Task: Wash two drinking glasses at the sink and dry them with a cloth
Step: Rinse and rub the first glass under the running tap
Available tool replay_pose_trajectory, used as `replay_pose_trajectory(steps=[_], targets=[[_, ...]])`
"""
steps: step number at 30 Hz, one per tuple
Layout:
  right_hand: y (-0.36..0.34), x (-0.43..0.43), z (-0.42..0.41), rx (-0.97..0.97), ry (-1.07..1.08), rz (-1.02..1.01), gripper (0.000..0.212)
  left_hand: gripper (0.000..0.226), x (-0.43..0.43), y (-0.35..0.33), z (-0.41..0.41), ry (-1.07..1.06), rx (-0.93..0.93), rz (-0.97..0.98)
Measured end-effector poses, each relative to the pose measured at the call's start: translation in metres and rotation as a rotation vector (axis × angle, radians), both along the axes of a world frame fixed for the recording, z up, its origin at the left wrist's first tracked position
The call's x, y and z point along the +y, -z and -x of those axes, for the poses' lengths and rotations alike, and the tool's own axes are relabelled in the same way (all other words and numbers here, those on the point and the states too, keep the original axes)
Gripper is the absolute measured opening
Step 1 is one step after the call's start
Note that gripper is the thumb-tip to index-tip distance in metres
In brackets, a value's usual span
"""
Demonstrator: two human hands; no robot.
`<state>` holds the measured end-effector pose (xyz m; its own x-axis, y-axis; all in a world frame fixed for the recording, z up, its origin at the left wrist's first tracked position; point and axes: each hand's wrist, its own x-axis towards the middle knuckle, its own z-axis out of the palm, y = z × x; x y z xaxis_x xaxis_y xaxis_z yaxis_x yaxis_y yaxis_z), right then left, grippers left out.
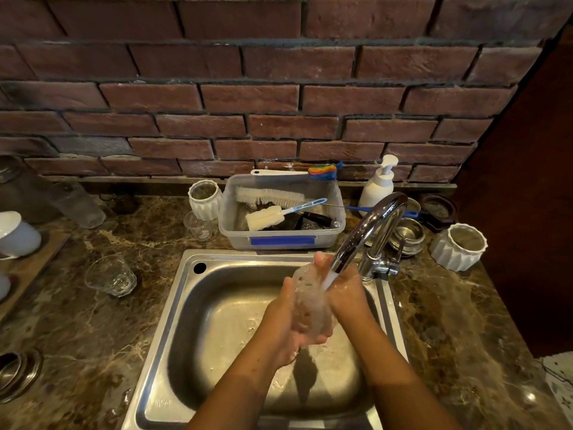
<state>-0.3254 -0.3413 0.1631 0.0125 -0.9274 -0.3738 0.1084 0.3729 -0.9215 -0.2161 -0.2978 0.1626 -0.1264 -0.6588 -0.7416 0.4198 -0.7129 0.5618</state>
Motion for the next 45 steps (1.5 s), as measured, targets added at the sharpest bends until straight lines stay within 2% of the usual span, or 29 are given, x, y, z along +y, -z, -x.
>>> replay_pose_trajectory(steps=[3, 5, 7, 9, 12, 15, 18, 21, 22, 23, 24, 26, 28, 29, 32, 34, 35, 38, 40, 42, 44, 45], targets=[[-0.002, 0.002, 0.0, 0.264, -0.063, 0.193, 0.028, 0.063, -0.003, -0.006, 0.005, 0.101, -0.117, 0.122], [-0.003, 0.009, -0.003, 0.295, 0.012, 0.276, 0.018, 0.075, -0.001, -0.005, 0.011, 0.102, -0.141, 0.14], [-0.002, 0.017, -0.008, 0.299, 0.034, 0.234, 0.015, 0.066, 0.0, -0.004, 0.014, 0.023, -0.072, 0.106], [-0.004, 0.03, -0.017, 0.317, -0.067, 0.122, 0.031, 0.06, 0.001, -0.001, 0.01, -0.059, 0.031, 0.075], [-0.007, 0.053, -0.027, 0.59, -0.276, 0.251, 0.062, 0.061, 0.004, 0.002, 0.001, -0.087, 0.174, 0.07], [-0.01, 0.053, -0.012, 0.793, -0.453, 0.403, 0.061, 0.058, 0.005, 0.003, 0.001, -0.076, 0.167, 0.042], [-0.013, 0.035, 0.005, 0.74, -0.504, 0.441, 0.044, 0.056, 0.008, 0.002, 0.002, -0.143, 0.244, 0.003], [-0.008, 0.023, 0.004, 0.701, -0.468, 0.443, 0.038, 0.059, 0.005, 0.003, -0.002, -0.175, 0.323, -0.003], [-0.006, 0.021, 0.002, 0.643, -0.423, 0.387, 0.037, 0.06, 0.003, 0.003, -0.004, -0.179, 0.316, 0.002], [-0.003, 0.017, 0.001, 0.505, -0.323, 0.272, 0.036, 0.06, 0.002, 0.006, -0.006, -0.17, 0.297, 0.009], [0.0, 0.013, 0.0, 0.376, -0.199, 0.138, 0.031, 0.061, 0.002, 0.009, -0.007, -0.153, 0.27, 0.014], [0.001, 0.001, -0.001, 0.236, -0.011, -0.038, 0.018, 0.064, 0.006, 0.012, -0.008, -0.13, 0.264, -0.005], [-0.003, -0.004, -0.005, 0.161, -0.1, -0.261, 0.016, 0.067, 0.009, 0.016, -0.009, -0.124, 0.247, -0.019], [-0.005, -0.003, -0.005, 0.202, -0.155, -0.302, 0.018, 0.068, 0.009, 0.016, -0.007, -0.101, 0.197, -0.008], [0.005, -0.005, -0.002, 0.178, 0.043, -0.041, 0.017, 0.061, 0.003, 0.002, 0.0, 0.043, -0.094, 0.015], [0.008, 0.002, 0.001, 0.372, -0.051, 0.157, 0.021, 0.063, -0.002, -0.006, 0.005, 0.129, -0.179, 0.053], [0.01, 0.004, 0.0, 0.449, -0.056, 0.23, 0.017, 0.065, -0.003, -0.007, 0.008, 0.155, -0.183, 0.108], [0.009, 0.01, -0.001, 0.36, 0.087, 0.282, 0.016, 0.067, 0.0, -0.004, 0.011, 0.088, -0.116, 0.13], [0.008, 0.015, -0.006, 0.356, 0.037, 0.191, 0.018, 0.068, -0.001, -0.001, 0.01, -0.024, -0.04, 0.058], [0.005, 0.028, -0.012, 0.344, -0.102, 0.087, 0.031, 0.069, -0.004, 0.001, 0.007, -0.115, 0.034, 0.007], [0.009, 0.041, -0.012, 0.505, -0.229, 0.292, 0.046, 0.069, -0.004, 0.002, 0.001, -0.137, 0.094, -0.02], [0.01, 0.044, -0.01, 0.569, -0.274, 0.399, 0.04, 0.07, -0.004, 0.002, 0.0, -0.119, 0.099, -0.038]])
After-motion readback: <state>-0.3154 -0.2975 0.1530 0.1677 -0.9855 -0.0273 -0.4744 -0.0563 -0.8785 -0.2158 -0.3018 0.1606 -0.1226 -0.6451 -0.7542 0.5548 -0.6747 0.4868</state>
